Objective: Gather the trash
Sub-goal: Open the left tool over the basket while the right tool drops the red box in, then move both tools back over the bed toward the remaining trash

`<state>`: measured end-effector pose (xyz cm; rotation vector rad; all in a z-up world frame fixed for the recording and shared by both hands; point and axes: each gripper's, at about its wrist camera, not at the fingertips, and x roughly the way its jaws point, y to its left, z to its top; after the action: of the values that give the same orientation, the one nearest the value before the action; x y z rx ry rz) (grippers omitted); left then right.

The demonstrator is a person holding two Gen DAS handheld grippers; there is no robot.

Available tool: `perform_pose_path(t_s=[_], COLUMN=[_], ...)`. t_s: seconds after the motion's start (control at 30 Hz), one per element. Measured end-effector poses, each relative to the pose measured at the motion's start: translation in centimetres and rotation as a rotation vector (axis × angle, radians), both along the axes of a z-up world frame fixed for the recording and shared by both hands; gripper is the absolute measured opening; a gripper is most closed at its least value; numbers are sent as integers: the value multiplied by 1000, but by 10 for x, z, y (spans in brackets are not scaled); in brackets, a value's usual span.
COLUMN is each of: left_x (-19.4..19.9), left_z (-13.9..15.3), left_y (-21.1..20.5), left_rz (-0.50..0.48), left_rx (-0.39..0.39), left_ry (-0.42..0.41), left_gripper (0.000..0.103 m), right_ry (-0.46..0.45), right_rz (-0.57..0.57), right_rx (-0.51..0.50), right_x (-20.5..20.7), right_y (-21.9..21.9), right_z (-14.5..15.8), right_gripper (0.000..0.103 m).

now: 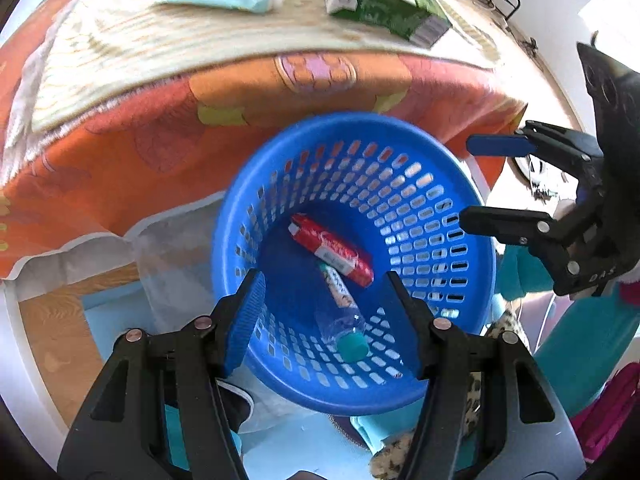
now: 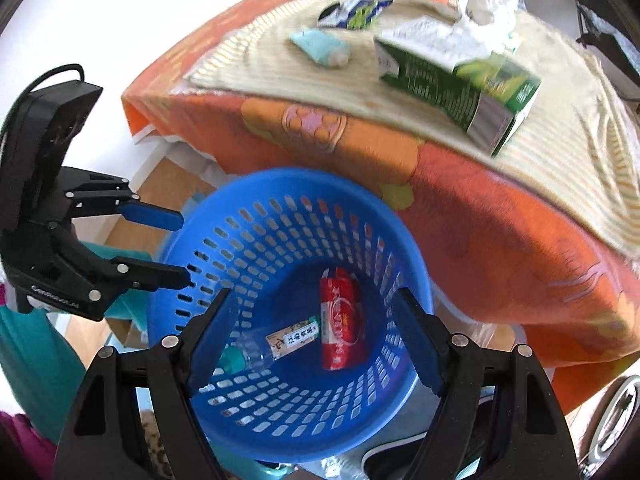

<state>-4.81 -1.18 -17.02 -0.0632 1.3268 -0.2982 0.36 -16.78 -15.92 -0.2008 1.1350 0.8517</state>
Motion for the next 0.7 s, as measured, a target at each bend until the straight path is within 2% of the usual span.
perform_pose_path(t_s=[0.2, 0.43, 0.7], left_x=[13, 41, 79], left_z=[22, 54, 75], left_y=[4, 17, 34], left_rz=[30, 96, 190], left_rx=[-19, -28, -49], left_ry=[-52, -127, -163], left_gripper=[62, 62, 62], right_ry=[-44, -138, -202], right_rz=[-17, -7, -1], right_rx=[33, 42, 52], right_x=[8, 16, 35], right_y=[-7, -9, -7], right_z=[22, 51, 76], right_gripper=[79, 79, 79])
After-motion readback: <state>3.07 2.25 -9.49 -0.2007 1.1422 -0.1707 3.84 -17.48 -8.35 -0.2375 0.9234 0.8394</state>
